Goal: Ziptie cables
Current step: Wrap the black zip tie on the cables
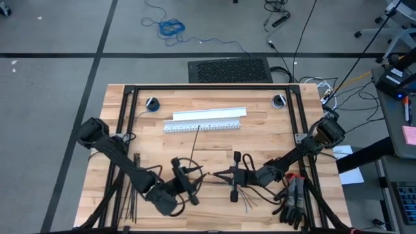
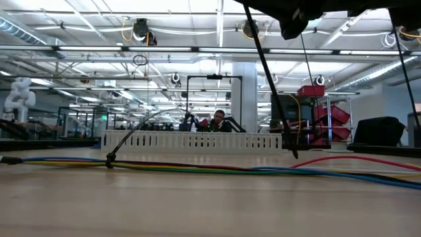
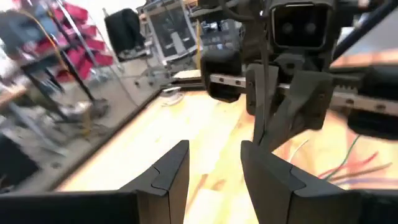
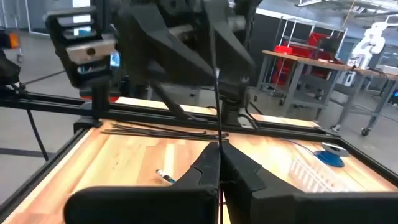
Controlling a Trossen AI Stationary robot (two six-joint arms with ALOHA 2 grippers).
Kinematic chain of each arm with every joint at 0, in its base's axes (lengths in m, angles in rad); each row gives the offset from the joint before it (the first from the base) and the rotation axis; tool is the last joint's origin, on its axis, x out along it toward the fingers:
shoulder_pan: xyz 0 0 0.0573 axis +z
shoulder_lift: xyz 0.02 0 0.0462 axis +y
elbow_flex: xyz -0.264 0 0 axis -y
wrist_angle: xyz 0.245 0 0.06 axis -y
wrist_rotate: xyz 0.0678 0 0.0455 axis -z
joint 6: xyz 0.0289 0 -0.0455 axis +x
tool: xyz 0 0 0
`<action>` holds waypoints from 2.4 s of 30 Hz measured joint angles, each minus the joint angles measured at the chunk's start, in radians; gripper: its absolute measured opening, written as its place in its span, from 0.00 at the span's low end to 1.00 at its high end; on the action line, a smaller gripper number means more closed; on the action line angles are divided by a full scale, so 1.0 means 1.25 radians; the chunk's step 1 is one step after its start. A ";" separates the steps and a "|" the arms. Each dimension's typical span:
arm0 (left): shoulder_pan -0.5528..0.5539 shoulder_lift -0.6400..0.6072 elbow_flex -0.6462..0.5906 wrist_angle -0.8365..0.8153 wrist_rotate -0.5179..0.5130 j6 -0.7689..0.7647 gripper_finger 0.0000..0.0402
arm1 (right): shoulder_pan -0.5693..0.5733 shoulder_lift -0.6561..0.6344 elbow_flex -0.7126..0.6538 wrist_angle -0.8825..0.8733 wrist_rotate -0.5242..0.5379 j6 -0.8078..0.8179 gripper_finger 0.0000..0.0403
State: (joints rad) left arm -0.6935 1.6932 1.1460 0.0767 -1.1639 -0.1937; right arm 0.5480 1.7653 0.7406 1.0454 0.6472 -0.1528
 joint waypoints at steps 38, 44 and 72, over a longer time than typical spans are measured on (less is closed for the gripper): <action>0.113 -0.001 -0.309 0.839 0.504 0.221 0.36 | -0.014 0.000 0.000 -0.020 0.094 -0.002 0.00; 0.116 -0.001 -0.309 0.764 0.432 0.180 0.36 | -0.027 0.000 0.000 -0.017 0.097 0.009 0.00; 0.095 -0.001 -0.309 0.886 0.406 0.335 0.36 | -0.009 0.000 0.000 -0.008 0.085 -0.020 0.00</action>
State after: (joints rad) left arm -0.5750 1.6920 0.7601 1.1837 -0.6567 0.2245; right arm 0.5364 1.7653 0.7403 1.0350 0.7532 -0.1772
